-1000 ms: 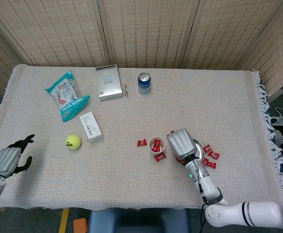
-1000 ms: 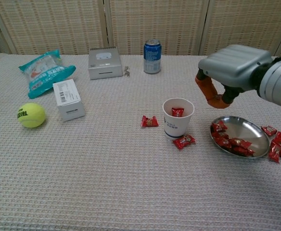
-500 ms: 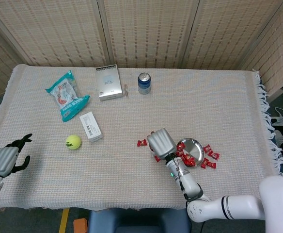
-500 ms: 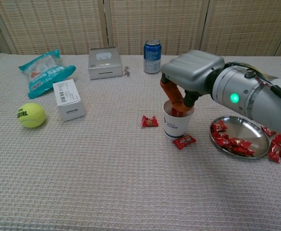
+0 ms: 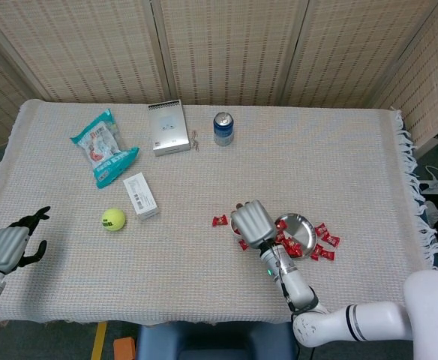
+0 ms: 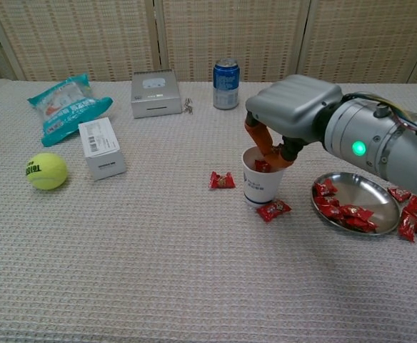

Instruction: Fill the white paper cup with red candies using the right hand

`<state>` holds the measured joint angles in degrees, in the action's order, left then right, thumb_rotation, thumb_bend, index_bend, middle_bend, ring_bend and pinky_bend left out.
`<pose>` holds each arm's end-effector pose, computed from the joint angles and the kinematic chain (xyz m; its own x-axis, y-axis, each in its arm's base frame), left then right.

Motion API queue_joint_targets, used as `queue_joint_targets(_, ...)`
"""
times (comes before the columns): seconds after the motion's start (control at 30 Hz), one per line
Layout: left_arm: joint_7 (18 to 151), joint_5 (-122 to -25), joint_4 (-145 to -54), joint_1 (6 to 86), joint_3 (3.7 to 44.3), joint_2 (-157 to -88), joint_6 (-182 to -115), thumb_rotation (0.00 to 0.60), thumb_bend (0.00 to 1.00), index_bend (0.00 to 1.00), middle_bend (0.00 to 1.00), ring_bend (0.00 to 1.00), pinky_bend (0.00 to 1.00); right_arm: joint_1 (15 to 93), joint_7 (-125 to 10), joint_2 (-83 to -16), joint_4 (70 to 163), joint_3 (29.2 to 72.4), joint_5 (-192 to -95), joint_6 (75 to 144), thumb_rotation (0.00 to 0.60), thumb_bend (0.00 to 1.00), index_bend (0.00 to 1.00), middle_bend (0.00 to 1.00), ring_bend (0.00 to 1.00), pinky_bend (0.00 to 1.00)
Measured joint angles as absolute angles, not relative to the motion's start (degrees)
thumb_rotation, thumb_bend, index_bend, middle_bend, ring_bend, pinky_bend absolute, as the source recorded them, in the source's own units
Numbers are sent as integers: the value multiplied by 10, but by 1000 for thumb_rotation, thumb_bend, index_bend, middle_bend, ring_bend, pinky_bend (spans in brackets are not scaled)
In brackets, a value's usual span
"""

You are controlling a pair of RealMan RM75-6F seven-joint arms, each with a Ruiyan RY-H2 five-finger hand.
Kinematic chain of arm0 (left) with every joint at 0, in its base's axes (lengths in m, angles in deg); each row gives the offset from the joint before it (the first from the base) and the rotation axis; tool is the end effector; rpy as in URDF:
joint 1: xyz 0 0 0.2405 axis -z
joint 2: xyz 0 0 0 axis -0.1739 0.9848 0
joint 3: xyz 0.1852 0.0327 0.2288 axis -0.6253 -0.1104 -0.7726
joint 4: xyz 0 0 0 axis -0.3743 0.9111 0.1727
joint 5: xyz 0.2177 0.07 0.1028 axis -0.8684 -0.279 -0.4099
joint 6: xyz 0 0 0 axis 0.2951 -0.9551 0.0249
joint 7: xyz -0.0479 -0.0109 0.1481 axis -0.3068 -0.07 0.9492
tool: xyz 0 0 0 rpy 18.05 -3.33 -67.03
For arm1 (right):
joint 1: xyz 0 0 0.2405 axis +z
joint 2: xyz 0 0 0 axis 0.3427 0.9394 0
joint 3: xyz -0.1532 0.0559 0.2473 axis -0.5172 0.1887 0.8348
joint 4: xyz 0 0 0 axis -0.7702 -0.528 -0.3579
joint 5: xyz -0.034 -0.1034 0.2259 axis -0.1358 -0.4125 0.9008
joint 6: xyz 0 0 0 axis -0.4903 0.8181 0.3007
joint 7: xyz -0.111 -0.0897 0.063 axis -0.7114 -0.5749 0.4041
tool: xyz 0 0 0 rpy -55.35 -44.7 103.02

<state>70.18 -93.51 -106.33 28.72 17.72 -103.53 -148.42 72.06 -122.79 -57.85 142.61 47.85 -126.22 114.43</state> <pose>-0.3990 0.2927 0.1318 0.3833 0.2370 0.8927 0.9223 -0.0466 -0.3837 -0.0913 -0.3503 -0.0721 0.7953 -0.0754 0.6015 -0.5648 -0.4526 0.6900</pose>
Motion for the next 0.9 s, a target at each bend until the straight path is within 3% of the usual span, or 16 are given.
queue_joint_targets(0.23, 701, -935, -1063, 287, 178, -1035, -1485, 600, 535, 28, 177, 174, 299, 724, -1224, -575, 1428, 476, -1253, 1142, 600, 280, 147, 322, 424, 920)
queue_joint_targets(0.57, 700, -935, -1064, 286, 178, -1034, -1488, 600, 535, 28, 177, 174, 299, 720, -1208, -562, 1439, 470, -1264, 1151, 600, 237, 125, 293, 408, 918)
queue_joint_targets(0.9, 704, -936, -1063, 287, 177, -1036, -1485, 600, 536, 28, 177, 174, 299, 665, -1147, -506, 1459, 415, -1330, 1177, 600, 223, 122, 284, 377, 915)
